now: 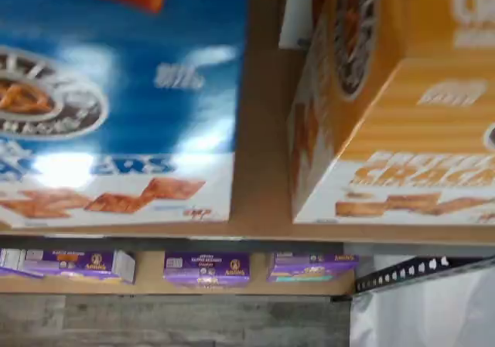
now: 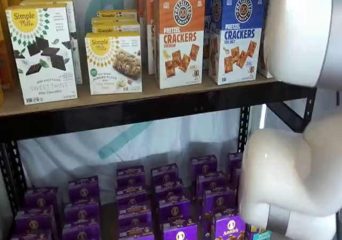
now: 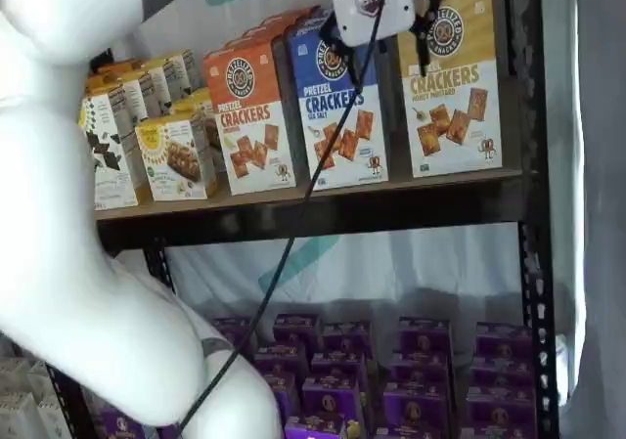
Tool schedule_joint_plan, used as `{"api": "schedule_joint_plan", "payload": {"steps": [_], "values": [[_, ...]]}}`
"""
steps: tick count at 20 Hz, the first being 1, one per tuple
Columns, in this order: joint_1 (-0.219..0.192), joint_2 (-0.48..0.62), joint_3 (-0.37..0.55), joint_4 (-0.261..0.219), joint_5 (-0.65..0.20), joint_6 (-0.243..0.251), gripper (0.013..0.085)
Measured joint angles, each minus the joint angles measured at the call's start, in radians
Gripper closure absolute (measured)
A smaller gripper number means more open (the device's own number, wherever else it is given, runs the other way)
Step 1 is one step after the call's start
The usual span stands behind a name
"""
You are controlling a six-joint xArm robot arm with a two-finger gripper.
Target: Retrieve the yellow and white box located on the top shelf, the sixth one from the left
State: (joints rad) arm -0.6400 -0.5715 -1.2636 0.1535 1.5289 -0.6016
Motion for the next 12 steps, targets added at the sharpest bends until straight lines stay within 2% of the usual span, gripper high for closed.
{"api": "schedule_joint_plan", "payload": {"steps": [6, 12], "values": [[-0.031, 0.070, -0.065, 0.024, -0.019, -0.031, 0.0130], [-0.064, 0.121, -0.128, 0.046, 0.019, -0.060, 0.0130]]}}
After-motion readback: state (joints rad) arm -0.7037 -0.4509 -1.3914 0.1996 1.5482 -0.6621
